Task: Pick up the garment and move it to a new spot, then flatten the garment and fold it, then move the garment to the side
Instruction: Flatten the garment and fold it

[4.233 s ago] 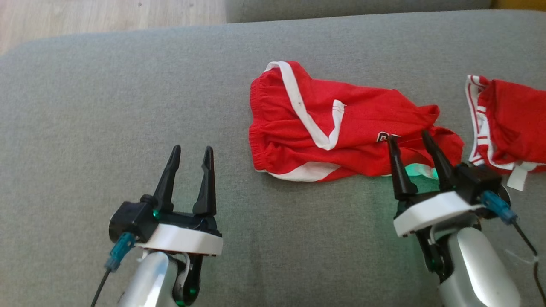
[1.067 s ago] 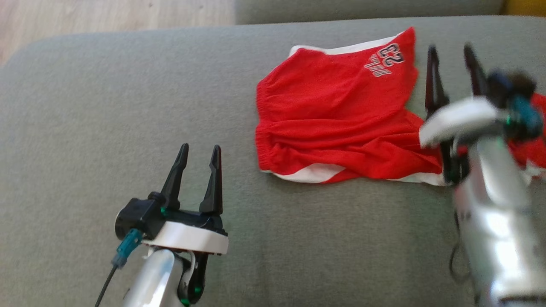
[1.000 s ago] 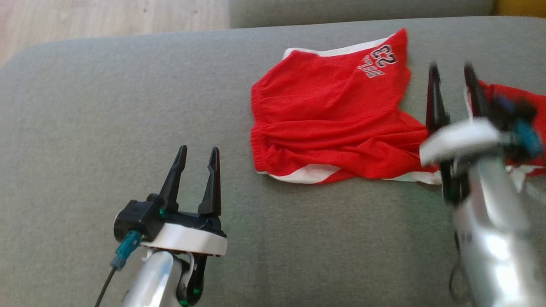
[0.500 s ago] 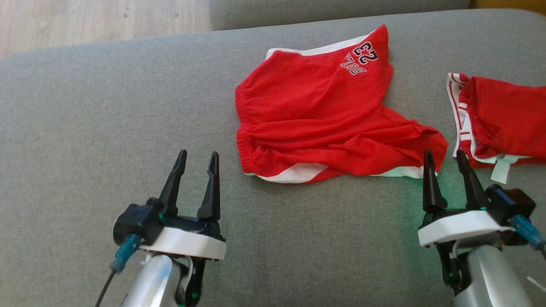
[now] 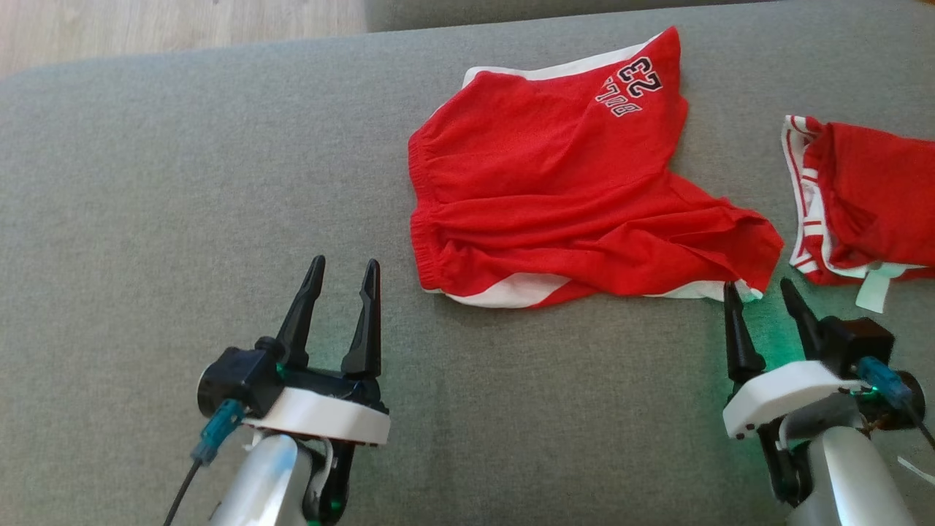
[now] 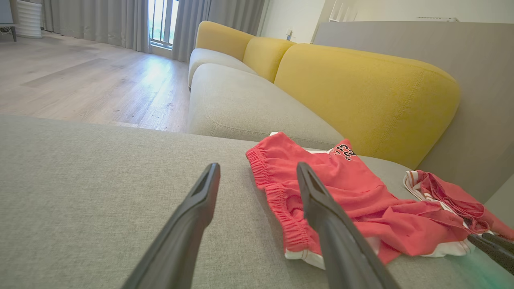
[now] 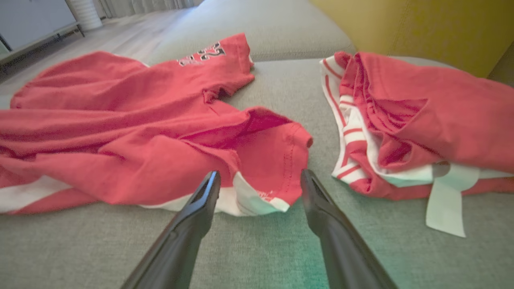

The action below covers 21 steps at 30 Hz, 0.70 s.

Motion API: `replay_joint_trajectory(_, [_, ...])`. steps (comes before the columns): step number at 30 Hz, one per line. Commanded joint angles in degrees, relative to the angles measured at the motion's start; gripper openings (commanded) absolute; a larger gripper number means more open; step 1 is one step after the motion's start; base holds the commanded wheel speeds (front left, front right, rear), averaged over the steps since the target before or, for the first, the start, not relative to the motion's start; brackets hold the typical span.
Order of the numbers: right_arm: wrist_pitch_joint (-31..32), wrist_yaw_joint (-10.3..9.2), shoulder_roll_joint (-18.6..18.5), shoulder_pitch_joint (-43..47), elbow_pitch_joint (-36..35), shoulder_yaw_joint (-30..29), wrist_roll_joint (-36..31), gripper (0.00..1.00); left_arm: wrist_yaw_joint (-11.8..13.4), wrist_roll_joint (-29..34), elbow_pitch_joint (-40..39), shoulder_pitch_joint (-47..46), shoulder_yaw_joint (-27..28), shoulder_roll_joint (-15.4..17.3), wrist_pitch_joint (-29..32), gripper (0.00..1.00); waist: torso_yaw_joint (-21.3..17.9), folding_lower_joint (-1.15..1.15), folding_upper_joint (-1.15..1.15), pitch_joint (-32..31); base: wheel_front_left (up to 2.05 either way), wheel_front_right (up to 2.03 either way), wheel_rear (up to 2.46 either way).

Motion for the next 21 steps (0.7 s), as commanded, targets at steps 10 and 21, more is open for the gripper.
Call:
replay_joint_trajectory(10, [2.92, 0.39, -0.13, -1.9, 1.26, 0.93, -2.0, 0.61, -0.08, 0.3, -1.21, -2.72, 1.19, 0.28, -0.55, 1.0, 1.17, 0.0, 0.0, 0.83, 0.0, 0.0, 0.0])
replay_joint_trajectory(21, [1.74, 0.39, -0.13, -2.65, 0.48, 0.47, -3.18, 1.0, -0.15, 0.41, -1.1, -2.94, 1.28, 0.28, -0.55, 1.0, 1.06, 0.0, 0.0, 0.97, 0.0, 0.0, 0.0])
